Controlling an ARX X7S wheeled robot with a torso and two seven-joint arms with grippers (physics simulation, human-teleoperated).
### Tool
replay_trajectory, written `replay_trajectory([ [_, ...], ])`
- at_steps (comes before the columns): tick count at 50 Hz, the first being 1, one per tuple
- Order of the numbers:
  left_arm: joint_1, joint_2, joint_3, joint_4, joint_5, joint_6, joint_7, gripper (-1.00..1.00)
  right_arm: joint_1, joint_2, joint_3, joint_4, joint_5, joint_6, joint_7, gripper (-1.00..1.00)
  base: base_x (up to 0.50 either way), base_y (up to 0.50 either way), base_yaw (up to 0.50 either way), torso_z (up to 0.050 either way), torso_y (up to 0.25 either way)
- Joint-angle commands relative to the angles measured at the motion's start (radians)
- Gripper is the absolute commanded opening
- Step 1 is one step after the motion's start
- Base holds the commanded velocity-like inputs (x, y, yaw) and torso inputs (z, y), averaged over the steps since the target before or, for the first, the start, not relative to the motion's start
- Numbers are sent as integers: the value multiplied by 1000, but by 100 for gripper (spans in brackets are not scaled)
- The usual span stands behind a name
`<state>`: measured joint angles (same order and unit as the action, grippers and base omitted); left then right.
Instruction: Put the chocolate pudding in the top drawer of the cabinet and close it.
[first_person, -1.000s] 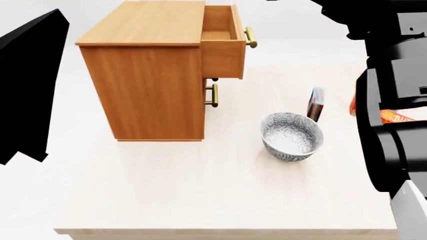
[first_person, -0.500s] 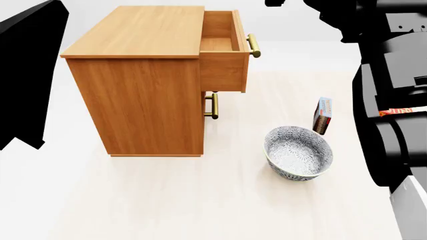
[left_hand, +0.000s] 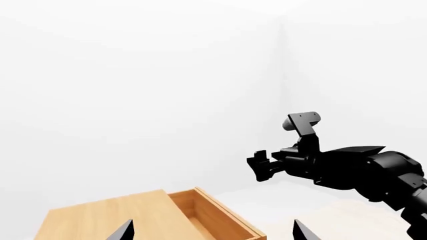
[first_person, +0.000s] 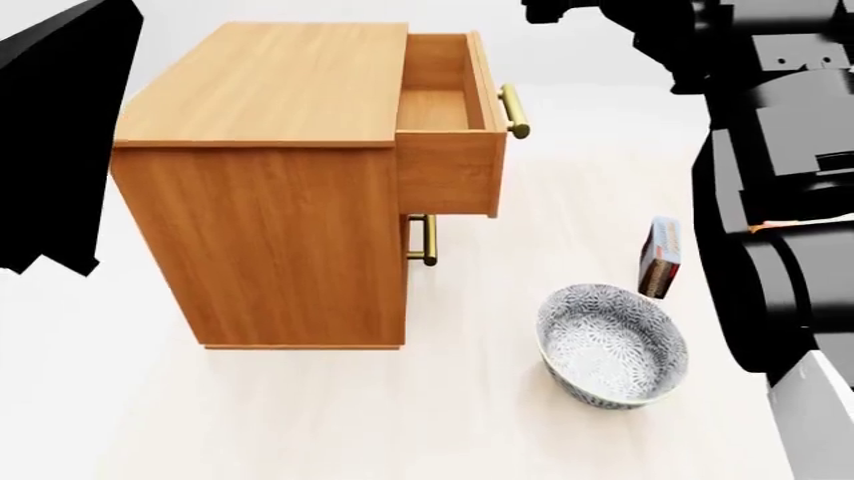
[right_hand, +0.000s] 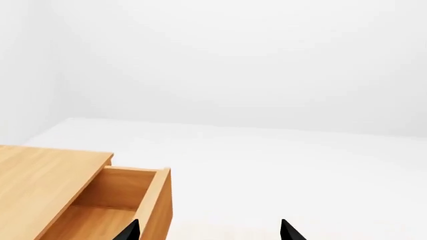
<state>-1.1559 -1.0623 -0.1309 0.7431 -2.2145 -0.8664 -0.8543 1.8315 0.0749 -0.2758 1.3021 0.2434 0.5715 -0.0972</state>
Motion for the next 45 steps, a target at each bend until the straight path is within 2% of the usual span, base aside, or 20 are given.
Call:
replay_trajectory([
  [1,-1,-3,3,-5,7,-5,7,100,2,-8,24,4,-35,-1,-13,100,195,0,0,0,0],
  [17,-11,-2,10,0,3,2,4,100,5,-10,62,5,-73,30,-29,100,146,0,0,0,0],
  [38,-19,-66,-20,46,-88,53,-62,100,114,-72,185,7,-184,396,-129,100,0,0,0,0,0],
  [45,-32,-76,-15,56,-106,67,-76,100,124,-74,74,7,-56,438,-120,100,0,0,0,0,0],
])
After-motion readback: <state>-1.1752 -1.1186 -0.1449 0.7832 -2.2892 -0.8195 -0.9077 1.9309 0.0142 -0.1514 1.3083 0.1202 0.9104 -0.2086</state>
